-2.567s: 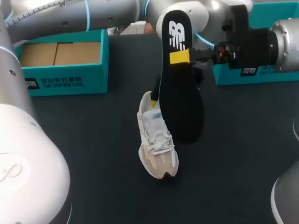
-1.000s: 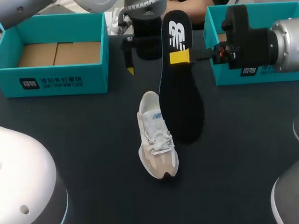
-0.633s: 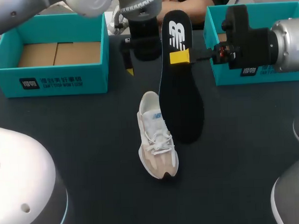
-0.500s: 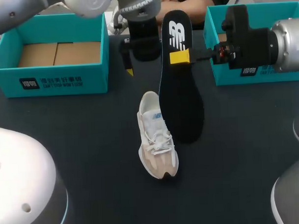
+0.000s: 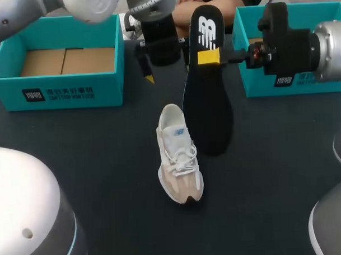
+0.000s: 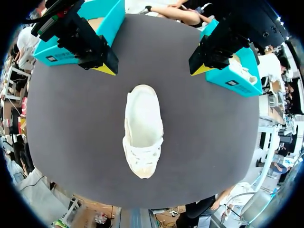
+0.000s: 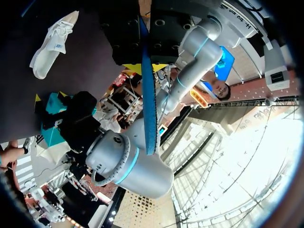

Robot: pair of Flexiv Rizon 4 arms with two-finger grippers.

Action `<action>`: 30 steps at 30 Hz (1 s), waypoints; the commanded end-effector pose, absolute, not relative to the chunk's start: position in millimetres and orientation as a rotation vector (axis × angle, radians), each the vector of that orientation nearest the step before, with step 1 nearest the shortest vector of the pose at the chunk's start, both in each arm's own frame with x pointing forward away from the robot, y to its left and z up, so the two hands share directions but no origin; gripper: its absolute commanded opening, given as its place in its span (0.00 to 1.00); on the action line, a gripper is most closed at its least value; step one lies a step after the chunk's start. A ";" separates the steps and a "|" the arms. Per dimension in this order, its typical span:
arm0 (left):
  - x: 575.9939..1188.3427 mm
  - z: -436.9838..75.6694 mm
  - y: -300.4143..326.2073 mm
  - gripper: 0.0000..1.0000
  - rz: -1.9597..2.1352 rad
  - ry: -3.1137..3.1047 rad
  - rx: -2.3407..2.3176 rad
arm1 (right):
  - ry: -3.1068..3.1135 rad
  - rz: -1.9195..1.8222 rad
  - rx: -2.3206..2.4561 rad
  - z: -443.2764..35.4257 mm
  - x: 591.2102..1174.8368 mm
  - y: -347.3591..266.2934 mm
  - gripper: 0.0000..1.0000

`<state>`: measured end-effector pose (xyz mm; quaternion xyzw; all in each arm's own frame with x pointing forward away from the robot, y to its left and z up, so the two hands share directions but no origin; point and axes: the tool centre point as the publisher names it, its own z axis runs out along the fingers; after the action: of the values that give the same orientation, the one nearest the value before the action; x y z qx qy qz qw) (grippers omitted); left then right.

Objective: Take the shoe out of the shoebox, open the shoe tongue, remove and reinsert the insole, then place the shoe into the shoebox

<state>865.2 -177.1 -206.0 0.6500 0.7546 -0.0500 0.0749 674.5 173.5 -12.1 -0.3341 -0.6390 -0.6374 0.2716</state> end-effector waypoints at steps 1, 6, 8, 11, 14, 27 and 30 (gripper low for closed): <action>855.2 -210.6 -147.4 1.00 -0.377 2.107 1.807 | -1.698 -1.685 -0.948 -14.6 687.7 172.9 0.00; 846.3 -199.9 -143.4 1.00 -0.474 1.974 1.767 | -1.676 -1.588 -1.034 -18.2 710.9 171.0 0.00; 844.1 -195.8 -142.3 1.00 -0.503 1.915 1.741 | -1.659 -1.550 -1.080 -23.7 720.4 171.6 0.00; 844.5 -187.5 -140.9 1.00 -0.563 1.861 1.681 | -1.611 -1.502 -1.170 -33.5 737.0 171.5 0.00; 843.5 -176.1 -142.3 1.00 -0.613 1.779 1.653 | -1.578 -1.463 -1.247 -39.4 750.6 170.4 0.00; 834.6 -136.6 -151.5 1.00 -0.802 1.543 1.524 | -1.428 -1.282 -1.492 -76.3 762.8 149.4 0.00; 832.9 -128.4 -152.8 1.00 -0.910 1.513 1.496 | -1.428 -1.282 -1.492 -76.3 762.8 149.4 0.00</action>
<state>830.2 -158.6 -127.4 0.6211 0.6424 -0.2876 0.3448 768.7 148.4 -77.5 -0.5707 -0.5532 -0.4935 0.3530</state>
